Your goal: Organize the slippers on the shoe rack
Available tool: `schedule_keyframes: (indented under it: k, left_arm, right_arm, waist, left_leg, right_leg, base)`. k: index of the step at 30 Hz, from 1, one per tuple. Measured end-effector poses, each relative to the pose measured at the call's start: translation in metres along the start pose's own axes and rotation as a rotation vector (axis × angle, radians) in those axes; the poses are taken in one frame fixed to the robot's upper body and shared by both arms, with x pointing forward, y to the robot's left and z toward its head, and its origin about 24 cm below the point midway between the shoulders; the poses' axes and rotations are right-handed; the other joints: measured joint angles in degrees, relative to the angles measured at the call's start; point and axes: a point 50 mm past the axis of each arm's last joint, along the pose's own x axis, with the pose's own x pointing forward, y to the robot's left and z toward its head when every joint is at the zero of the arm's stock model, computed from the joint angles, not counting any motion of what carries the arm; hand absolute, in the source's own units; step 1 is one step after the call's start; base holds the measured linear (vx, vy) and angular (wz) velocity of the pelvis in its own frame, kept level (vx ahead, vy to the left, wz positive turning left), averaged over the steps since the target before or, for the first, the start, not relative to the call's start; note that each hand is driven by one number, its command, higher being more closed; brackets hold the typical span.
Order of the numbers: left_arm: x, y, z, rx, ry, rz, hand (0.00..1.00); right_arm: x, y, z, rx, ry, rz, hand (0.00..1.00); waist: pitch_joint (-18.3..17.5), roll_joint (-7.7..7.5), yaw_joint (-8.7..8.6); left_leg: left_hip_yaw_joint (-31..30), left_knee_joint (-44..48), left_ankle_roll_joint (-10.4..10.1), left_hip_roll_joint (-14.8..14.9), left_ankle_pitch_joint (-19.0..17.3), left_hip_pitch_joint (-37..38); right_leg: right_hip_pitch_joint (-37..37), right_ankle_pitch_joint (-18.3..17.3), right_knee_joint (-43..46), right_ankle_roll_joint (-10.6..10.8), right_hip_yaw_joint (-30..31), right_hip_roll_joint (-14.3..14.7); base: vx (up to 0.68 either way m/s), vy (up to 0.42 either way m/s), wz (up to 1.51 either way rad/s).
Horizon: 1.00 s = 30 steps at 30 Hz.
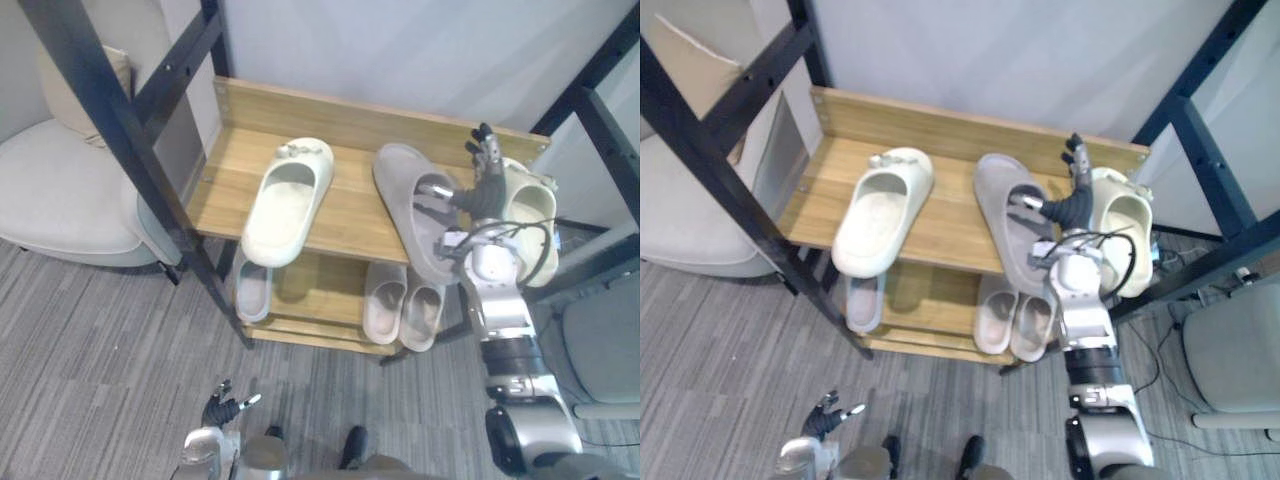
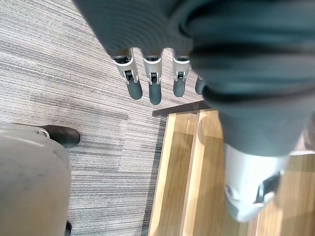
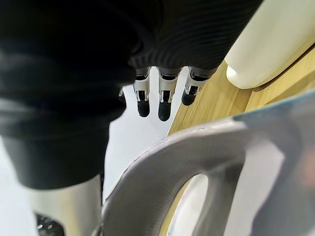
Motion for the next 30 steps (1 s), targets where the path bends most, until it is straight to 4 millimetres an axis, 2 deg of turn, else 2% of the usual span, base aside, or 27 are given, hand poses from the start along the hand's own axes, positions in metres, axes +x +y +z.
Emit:
schedule_keyframes:
  k: [10,13,24,30]
  left_arm:
    - [0.0,0.001,0.0,-0.005,0.003,0.002,0.0]
    - [0.0,0.002,-0.001,-0.008,0.006,0.003,0.0]
    - [0.0,0.004,-0.003,-0.005,0.012,0.007,0.0]
    - [-0.001,0.008,-0.005,0.002,0.017,0.013,0.0]
  right_arm:
    - [0.013,0.004,0.0,-0.003,0.041,0.005,0.0]
    - [0.017,0.006,-0.001,-0.003,0.062,0.024,0.0]
    - [0.024,0.008,0.003,0.0,0.067,0.038,0.0]
    - [0.031,0.01,0.012,0.005,0.039,0.057,0.0]
  waist:
    - [-0.2,-0.18,0.03]
    - [-0.5,-0.63,0.03]
    - [-0.8,-1.09,-0.06]
    - [-1.0,-1.41,-0.21]
  left_leg:
    - [0.2,-0.3,-0.3,-0.1,0.8,-0.7]
    - [0.1,-2.1,-0.3,-0.3,2.0,-0.4]
    - [0.5,-5.0,0.3,-0.7,4.4,0.5]
    - [1.1,-6.1,0.1,-0.9,5.3,0.5]
  right_leg:
    - [-0.8,0.0,0.0,0.0,0.2,-0.1]
    - [-1.4,0.1,0.0,-0.1,0.2,-0.3]
    - [-2.0,2.4,-0.3,-0.4,0.8,-0.8]
    - [-2.9,2.4,-0.2,-0.4,1.7,-0.8]
  base:
    - [0.0,0.0,0.0]
    - [-0.04,-0.014,0.01]
    - [-0.06,0.012,-0.01]
    - [-0.04,0.002,-0.06]
